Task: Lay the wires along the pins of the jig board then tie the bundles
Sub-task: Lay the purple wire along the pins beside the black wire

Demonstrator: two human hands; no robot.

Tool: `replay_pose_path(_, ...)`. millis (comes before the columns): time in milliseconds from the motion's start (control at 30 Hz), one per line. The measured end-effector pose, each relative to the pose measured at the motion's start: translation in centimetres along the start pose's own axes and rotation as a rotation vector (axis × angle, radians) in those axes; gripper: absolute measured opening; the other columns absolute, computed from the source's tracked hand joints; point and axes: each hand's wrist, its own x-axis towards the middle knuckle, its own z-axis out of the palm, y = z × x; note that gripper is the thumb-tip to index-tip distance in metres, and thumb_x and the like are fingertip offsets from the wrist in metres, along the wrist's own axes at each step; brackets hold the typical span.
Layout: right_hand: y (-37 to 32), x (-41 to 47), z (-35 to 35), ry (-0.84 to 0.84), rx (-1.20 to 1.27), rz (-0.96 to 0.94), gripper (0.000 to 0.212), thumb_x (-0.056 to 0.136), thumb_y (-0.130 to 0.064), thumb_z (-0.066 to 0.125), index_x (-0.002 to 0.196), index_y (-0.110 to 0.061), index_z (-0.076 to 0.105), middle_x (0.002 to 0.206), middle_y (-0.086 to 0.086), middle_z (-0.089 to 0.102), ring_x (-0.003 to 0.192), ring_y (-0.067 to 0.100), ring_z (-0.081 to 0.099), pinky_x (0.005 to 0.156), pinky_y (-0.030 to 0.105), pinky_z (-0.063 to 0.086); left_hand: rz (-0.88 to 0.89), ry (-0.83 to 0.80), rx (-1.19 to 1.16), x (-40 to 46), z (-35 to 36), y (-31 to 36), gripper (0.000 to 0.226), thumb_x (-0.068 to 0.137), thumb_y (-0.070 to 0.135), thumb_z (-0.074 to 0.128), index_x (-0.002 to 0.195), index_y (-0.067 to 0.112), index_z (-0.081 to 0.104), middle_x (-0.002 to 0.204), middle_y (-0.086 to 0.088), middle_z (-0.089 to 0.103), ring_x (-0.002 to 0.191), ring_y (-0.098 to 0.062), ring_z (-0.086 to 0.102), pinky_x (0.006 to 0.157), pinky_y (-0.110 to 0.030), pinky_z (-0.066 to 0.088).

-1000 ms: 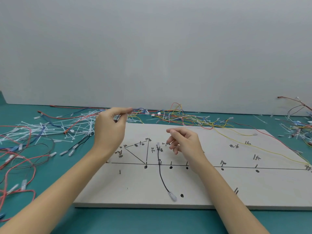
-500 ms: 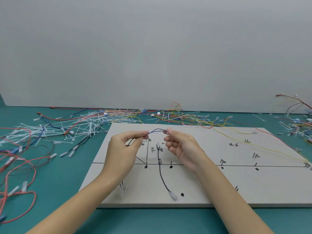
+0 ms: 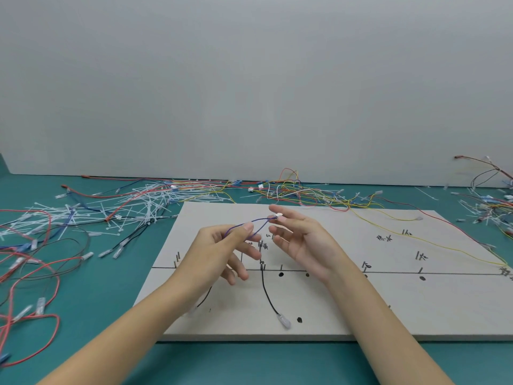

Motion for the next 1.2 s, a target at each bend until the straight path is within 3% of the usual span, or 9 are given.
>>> replay_pose_path(267,-0.30,-0.23,-0.04,-0.037,-0.015,-0.019,0.026,0.095,-0.008,0.054,0.114,-0.013,0.071,0.093,0.002,0.066,0.075,0.014,0.063,0.066,0.025,0.053,0.016,0.032,0.018,0.19,-0.50,0.36,0.031,0.094,0.039,0.055,0.094,0.013,0.073,0.076,-0.006,0.073,0.038,-0.017,0.050,0.036,-0.019,0.037)
replay_pose_path(467,-0.49,-0.38,-0.01,-0.053,-0.017,-0.017,0.025,0.093,-0.012,0.057,0.114,-0.012,0.072,0.093,0.002,0.067,0.073,0.014,0.062,0.066,0.024,0.053,0.009,0.046,0.054,0.28,-0.66,0.15,0.027,0.099,0.028,0.051,0.091,0.013,0.073,0.072,-0.004,0.071,0.038,-0.016,0.050,0.034,-0.020,0.035)
replay_pose_path(633,-0.52,-0.51,0.12,-0.019,-0.026,-0.023,0.023,0.083,-0.015,0.067,0.103,-0.012,0.076,0.089,0.003,0.069,0.070,0.010,0.062,0.066,0.020,0.054,0.029,0.192,-0.018,0.40,-0.72,0.11,0.025,0.095,0.007,0.047,0.108,0.019,0.065,0.096,-0.008,0.066,0.053,-0.013,0.063,0.036,-0.022,0.041)
replay_pose_path(733,-0.46,-0.53,0.23,-0.002,0.000,-0.031,0.020,0.078,-0.018,0.070,0.095,-0.010,0.077,0.082,0.004,0.068,0.068,0.010,0.063,0.064,0.019,0.054,0.135,0.197,0.088,0.43,-0.92,-0.03,0.029,0.097,0.007,0.045,0.108,0.025,0.066,0.102,-0.004,0.062,0.066,-0.009,0.064,0.041,-0.024,0.046)
replay_pose_path(933,-0.41,-0.53,0.46,0.022,0.002,-0.038,0.019,0.078,-0.025,0.070,0.089,-0.013,0.078,0.080,0.002,0.067,0.067,0.011,0.063,0.063,0.020,0.054,0.225,0.093,0.185,0.14,-0.61,-0.31,0.016,0.094,0.018,0.062,0.084,0.019,0.075,0.073,0.002,0.067,0.060,-0.007,0.057,0.037,-0.025,0.043)
replay_pose_path(1067,-0.31,-0.50,0.45,0.031,0.023,-0.047,0.023,0.077,-0.028,0.070,0.090,-0.012,0.079,0.081,0.001,0.069,0.068,0.010,0.065,0.064,0.020,0.054,0.118,-0.016,0.116,-0.02,-0.28,-0.07,0.022,0.094,0.012,0.059,0.080,0.013,0.077,0.061,-0.004,0.063,0.051,-0.010,0.054,0.038,-0.021,0.042)
replay_pose_path(1200,-0.25,-0.47,0.47,0.015,0.027,-0.037,0.024,0.078,-0.024,0.070,0.095,-0.010,0.078,0.081,0.000,0.067,0.070,0.010,0.064,0.064,0.019,0.054,-0.107,-0.134,-0.045,-0.19,-0.27,0.48,0.019,0.095,0.017,0.057,0.092,0.006,0.073,0.069,-0.011,0.070,0.049,-0.013,0.059,0.044,-0.018,0.045)
